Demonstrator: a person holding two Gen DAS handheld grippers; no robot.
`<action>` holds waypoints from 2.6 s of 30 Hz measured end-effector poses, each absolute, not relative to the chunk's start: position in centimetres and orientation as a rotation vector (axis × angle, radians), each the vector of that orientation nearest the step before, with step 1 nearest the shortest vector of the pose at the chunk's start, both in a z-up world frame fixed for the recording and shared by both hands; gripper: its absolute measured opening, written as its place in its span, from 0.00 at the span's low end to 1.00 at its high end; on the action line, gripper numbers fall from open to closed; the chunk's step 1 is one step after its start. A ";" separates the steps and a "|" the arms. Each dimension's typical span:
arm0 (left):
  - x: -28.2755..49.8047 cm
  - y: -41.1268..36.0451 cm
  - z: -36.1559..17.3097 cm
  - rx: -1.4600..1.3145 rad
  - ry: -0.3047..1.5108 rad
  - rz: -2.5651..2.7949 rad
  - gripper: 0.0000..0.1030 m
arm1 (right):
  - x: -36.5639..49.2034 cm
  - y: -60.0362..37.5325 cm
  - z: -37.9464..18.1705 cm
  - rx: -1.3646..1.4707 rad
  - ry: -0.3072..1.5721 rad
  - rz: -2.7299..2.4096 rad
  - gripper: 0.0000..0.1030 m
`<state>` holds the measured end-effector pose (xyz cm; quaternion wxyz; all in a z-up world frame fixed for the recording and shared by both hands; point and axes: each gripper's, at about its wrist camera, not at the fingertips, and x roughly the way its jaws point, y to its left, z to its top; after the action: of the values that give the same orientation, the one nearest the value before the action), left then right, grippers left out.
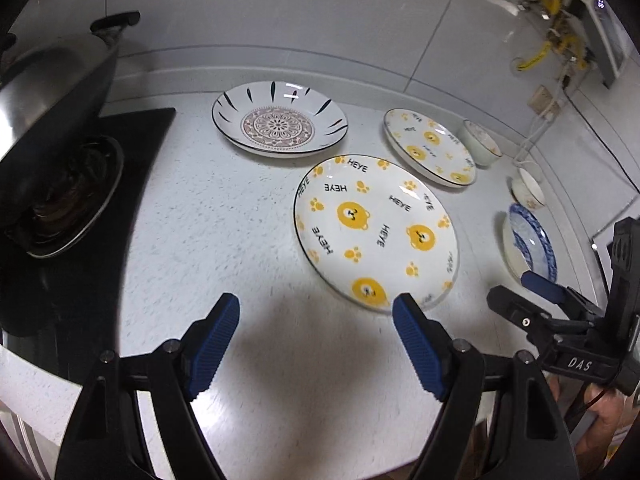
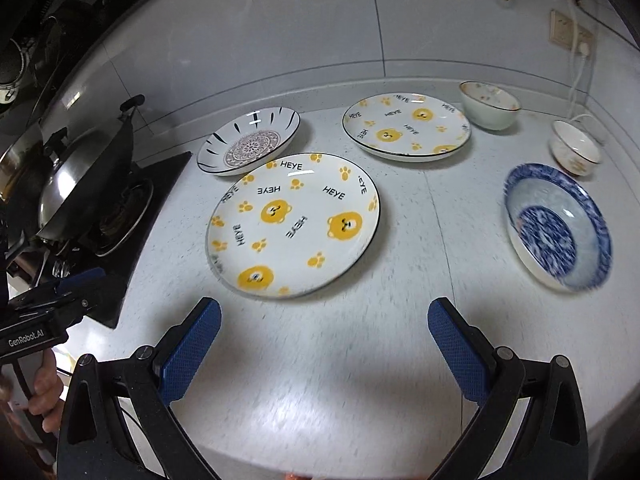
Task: Organize plates and bowls
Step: 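Move both grippers toward the rim of the large bear-print plate, then close the right gripper on the bear plate rim while the left gripper also clamps it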
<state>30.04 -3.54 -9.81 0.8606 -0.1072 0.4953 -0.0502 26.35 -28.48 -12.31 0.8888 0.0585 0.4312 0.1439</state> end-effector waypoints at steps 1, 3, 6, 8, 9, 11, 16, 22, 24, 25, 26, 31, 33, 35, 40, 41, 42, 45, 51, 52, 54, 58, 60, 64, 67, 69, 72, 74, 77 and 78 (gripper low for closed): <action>31.0 -3.7 -10.3 -0.235 1.054 -0.097 0.76 | 27.8 -28.6 -12.8 0.115 0.909 0.312 0.99; 33.4 -3.9 -11.4 -0.261 1.089 -0.085 0.76 | 30.2 -28.5 -13.5 0.111 0.935 0.342 0.99; 35.7 -4.4 -12.7 -0.302 1.134 -0.092 0.76 | 33.3 -28.3 -14.8 0.126 0.989 0.402 0.99; 37.0 -4.4 -13.8 -0.336 1.165 -0.101 0.76 | 34.6 -28.2 -15.3 0.154 1.017 0.455 0.99; 37.6 -4.3 -14.4 -0.355 1.181 -0.110 0.76 | 35.1 -28.2 -15.5 0.164 1.028 0.477 0.99; 38.6 -4.1 -15.6 -0.387 1.210 -0.119 0.76 | 36.2 -28.4 -15.9 0.180 1.048 0.511 0.99; 40.6 -3.7 -17.2 -0.425 1.241 -0.157 0.76 | 38.2 -28.6 -16.8 0.198 1.089 0.546 0.99; 42.3 -3.5 -18.1 -0.473 1.263 -0.214 0.76 | 40.0 -28.6 -18.2 0.208 1.165 0.552 0.76; 42.6 -3.2 -18.4 -0.489 1.268 -0.231 0.75 | 40.4 -28.6 -18.7 0.207 1.187 0.544 0.64; 42.7 -3.1 -18.6 -0.495 1.270 -0.236 0.75 | 40.6 -28.7 -18.8 0.207 1.191 0.541 0.61; 42.9 -3.1 -18.7 -0.505 1.272 -0.243 0.75 | 40.8 -28.9 -18.9 0.210 1.198 0.538 0.56; 43.6 -2.8 -19.2 -0.548 1.267 -0.276 0.75 | 41.6 -29.7 -19.6 0.231 1.235 0.539 0.41; 43.7 -2.6 -19.2 -0.568 1.265 -0.287 0.75 | 41.8 -30.0 -19.9 0.243 1.250 0.533 0.31; 43.8 -2.4 -19.3 -0.590 1.263 -0.293 0.74 | 42.0 -30.3 -20.2 0.244 1.261 0.528 0.25; 43.9 -2.0 -19.5 -0.614 1.266 -0.317 0.74 | 42.3 -30.8 -20.4 0.231 1.268 0.520 0.14; 43.8 -2.1 -19.5 -0.607 1.277 -0.328 0.74 | 42.3 -30.8 -20.4 0.230 1.267 0.521 0.14; 43.7 -2.2 -19.4 -0.597 1.282 -0.336 0.74 | 42.2 -30.7 -20.4 0.221 1.264 0.521 0.14; 43.5 -2.8 -19.3 -0.538 1.298 -0.341 0.70 | 42.3 -30.8 -20.4 0.225 1.259 0.521 0.14; 43.3 -1.3 -20.4 -0.499 1.320 -0.265 0.12 | 42.4 -30.4 -20.3 0.212 1.248 0.507 0.14; 43.2 -1.2 -20.4 -0.504 1.319 -0.268 0.11 | 42.4 -30.4 -20.3 0.213 1.245 0.507 0.14; 43.0 -1.5 -20.1 -0.466 1.308 -0.263 0.12 | 42.4 -30.5 -20.3 0.207 1.236 0.509 0.14; 42.3 -1.4 -19.8 -0.465 1.301 -0.255 0.12 | 42.2 -30.4 -20.3 0.184 1.219 0.503 0.14; 41.2 -1.1 -19.1 -0.471 1.280 -0.255 0.12 | 42.0 -30.5 -20.2 0.178 1.205 0.505 0.14; 38.0 0.5 -17.0 -0.490 1.244 -0.240 0.12 | 40.6 -30.0 -18.7 0.160 1.164 0.529 0.14; 35.1 2.3 -15.7 -0.498 1.233 -0.227 0.12 | 38.7 -28.9 -17.4 0.150 1.139 0.555 0.14; 32.7 4.0 -15.2 -0.506 1.229 -0.219 0.12 | 37.1 -27.7 -16.7 0.143 1.129 0.575 0.14; 29.2 6.4 -15.4 -0.512 1.234 -0.203 0.12 | 34.4 -25.3 -16.3 0.136 1.120 0.605 0.14; 27.0 7.9 -16.1 -0.516 1.246 -0.194 0.12 | 32.6 -23.4 -16.5 0.127 1.130 0.620 0.14; 24.8 9.6 -17.5 -0.521 1.272 -0.176 0.12 | 30.8 -21.1 -17.9 0.118 1.159 0.635 0.14; 24.4 10.0 -17.9 -0.518 1.276 -0.174 0.12 | 30.2 -20.3 -18.4 0.113 1.166 0.636 0.14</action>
<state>24.35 10.00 -17.85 0.7686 -0.2388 0.5880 -0.0804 30.19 -20.33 -18.38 0.7859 0.0526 0.5408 0.2951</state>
